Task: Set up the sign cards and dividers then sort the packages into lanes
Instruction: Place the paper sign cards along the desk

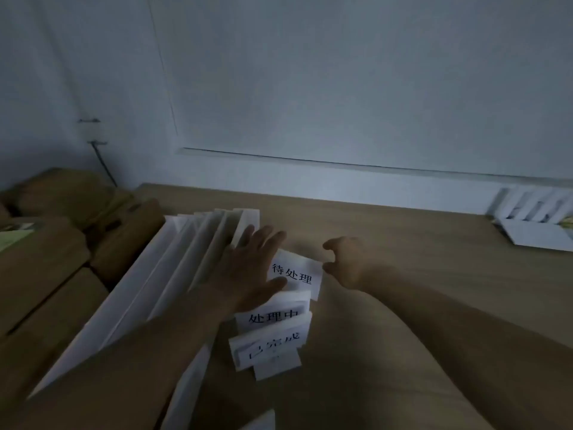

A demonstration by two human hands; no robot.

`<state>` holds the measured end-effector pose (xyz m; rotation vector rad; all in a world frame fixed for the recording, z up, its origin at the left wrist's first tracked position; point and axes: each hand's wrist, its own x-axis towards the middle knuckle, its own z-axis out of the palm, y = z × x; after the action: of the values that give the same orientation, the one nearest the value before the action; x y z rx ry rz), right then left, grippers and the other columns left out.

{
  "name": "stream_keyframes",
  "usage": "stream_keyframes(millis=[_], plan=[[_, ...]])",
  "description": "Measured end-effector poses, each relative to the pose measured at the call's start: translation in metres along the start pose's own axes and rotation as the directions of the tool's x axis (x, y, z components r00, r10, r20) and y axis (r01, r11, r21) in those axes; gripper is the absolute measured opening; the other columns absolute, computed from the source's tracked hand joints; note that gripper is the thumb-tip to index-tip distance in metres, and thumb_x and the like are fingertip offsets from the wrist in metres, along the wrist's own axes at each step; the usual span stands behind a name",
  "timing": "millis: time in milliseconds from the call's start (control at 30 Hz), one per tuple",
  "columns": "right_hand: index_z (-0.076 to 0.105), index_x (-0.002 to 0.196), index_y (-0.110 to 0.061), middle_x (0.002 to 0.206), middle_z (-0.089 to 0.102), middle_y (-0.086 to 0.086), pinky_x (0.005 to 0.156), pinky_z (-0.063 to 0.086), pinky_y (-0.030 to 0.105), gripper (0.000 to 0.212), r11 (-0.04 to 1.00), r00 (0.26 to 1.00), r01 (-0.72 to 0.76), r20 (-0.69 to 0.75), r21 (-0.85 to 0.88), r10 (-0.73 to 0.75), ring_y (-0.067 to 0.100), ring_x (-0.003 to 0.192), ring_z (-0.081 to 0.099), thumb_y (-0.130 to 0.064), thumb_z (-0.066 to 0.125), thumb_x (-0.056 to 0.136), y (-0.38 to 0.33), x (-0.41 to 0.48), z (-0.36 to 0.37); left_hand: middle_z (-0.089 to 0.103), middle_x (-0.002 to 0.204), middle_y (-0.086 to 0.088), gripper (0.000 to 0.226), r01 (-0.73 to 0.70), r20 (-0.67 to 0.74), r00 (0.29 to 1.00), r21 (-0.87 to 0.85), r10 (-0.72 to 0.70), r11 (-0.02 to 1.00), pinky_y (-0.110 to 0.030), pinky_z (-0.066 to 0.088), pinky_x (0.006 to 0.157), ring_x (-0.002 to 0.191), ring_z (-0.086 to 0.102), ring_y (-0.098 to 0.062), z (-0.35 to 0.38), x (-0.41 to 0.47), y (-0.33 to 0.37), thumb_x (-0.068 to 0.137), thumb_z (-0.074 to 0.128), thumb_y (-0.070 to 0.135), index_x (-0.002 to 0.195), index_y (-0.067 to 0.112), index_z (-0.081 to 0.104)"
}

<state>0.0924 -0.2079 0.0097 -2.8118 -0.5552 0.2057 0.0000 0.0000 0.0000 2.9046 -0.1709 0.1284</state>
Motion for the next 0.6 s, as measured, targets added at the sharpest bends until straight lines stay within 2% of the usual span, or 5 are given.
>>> stream_keyframes(millis=[100, 300, 400, 500, 600], plan=[[0.061, 0.13, -0.004, 0.132, 0.063, 0.014, 0.103, 0.048, 0.041, 0.038, 0.999, 0.999, -0.024, 0.022, -0.022, 0.025, 0.03, 0.121, 0.059, -0.019, 0.063, 0.095, 0.006, 0.029, 0.024, -0.001, 0.167, 0.003, 0.086, 0.022, 0.027, 0.999, 0.002, -0.022, 1.0, -0.059, 0.019, 0.12, 0.154, -0.005, -0.026, 0.02, 0.012, -0.01, 0.093, 0.055, 0.056, 0.157, 0.031, 0.003], [0.066, 0.123, -0.006, 0.125, 0.066, 0.014, 0.095, 0.054, 0.041, 0.034, 0.998, 0.997, -0.011, 0.069, -0.065, 0.016, 0.03, 0.113, 0.063, -0.015, 0.066, 0.09, 0.02, 0.075, 0.064, 0.004, 0.166, 0.003, 0.086, 0.01, 0.024, 1.0, 0.035, -0.011, 0.999, -0.057, 0.023, 0.117, 0.153, -0.001, -0.028, 0.064, 0.034, -0.026, 0.091, 0.055, 0.058, 0.155, 0.03, 0.003], [0.068, 0.101, -0.011, 0.111, 0.069, 0.012, 0.083, 0.057, 0.038, 0.015, 0.996, 0.997, 0.022, 0.074, -0.085, -0.015, 0.03, 0.103, 0.066, -0.013, 0.064, 0.086, 0.029, 0.092, 0.079, 0.007, 0.165, 0.002, 0.089, 0.016, 0.018, 1.0, 0.02, -0.017, 1.0, -0.057, 0.027, 0.115, 0.153, 0.002, -0.028, 0.08, 0.043, -0.029, 0.089, 0.056, 0.06, 0.154, 0.03, 0.004], [0.059, 0.081, -0.019, 0.089, 0.065, 0.007, 0.052, 0.04, 0.026, 0.012, 0.989, 0.995, 0.059, 0.091, -0.138, -0.047, 0.025, 0.084, 0.063, -0.008, 0.058, 0.087, 0.037, 0.099, 0.085, 0.012, 0.163, 0.001, 0.088, 0.006, 0.003, 1.0, 0.023, -0.006, 1.0, -0.058, 0.035, 0.112, 0.152, 0.008, -0.027, 0.089, 0.05, -0.032, 0.086, 0.053, 0.065, 0.152, 0.03, 0.007], [0.047, 0.065, -0.021, 0.077, 0.058, 0.004, 0.046, 0.031, 0.024, 0.03, 0.989, 0.996, 0.067, 0.062, -0.132, -0.059, 0.023, 0.073, 0.057, -0.006, 0.051, 0.091, 0.044, 0.102, 0.092, 0.015, 0.163, 0.002, 0.086, 0.007, 0.018, 1.0, -0.003, -0.007, 1.0, -0.057, 0.031, 0.115, 0.152, 0.009, -0.026, 0.093, 0.055, -0.031, 0.085, 0.052, 0.065, 0.153, 0.03, 0.011]])
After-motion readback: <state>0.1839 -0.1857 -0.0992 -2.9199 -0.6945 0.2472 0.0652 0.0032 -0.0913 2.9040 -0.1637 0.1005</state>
